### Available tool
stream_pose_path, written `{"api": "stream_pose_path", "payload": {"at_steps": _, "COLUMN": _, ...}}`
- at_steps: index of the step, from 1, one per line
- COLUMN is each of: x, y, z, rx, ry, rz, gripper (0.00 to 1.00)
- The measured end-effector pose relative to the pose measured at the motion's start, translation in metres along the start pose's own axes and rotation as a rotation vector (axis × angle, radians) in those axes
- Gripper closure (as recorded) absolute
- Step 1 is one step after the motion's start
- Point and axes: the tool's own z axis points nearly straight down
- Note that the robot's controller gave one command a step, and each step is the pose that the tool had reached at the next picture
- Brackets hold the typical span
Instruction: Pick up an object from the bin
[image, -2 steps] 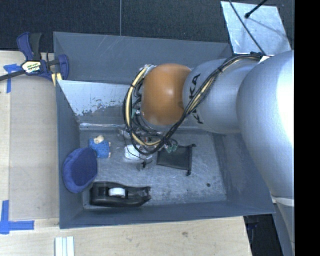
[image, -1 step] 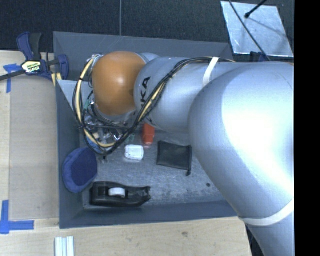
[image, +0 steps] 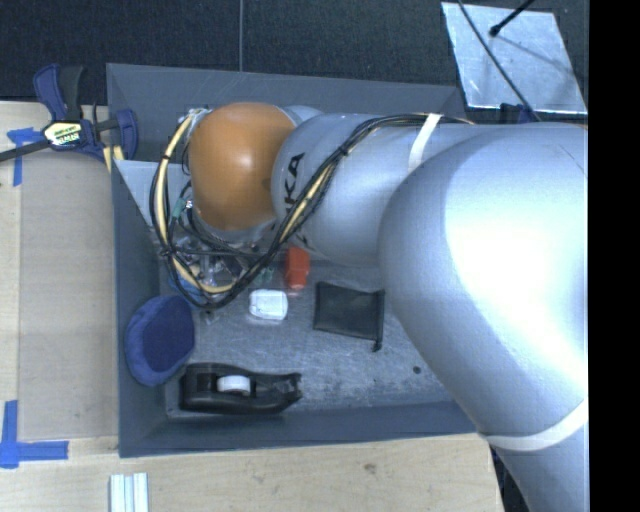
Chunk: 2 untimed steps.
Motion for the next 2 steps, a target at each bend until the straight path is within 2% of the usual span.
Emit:
{"api": "stream_pose_path", "payload": {"at_steps": 1, "x": 0.000, "y": 0.003, "z": -0.160, "rx": 0.003, "ry": -0.008, "rz": -0.048, "gripper": 1.00}}
{"api": "stream_pose_path", "payload": {"at_steps": 2, "x": 0.003, "y": -0.011, "z": -0.185, "rx": 0.002, "ry": -0.004, "rz": -0.231, "gripper": 1.00}}
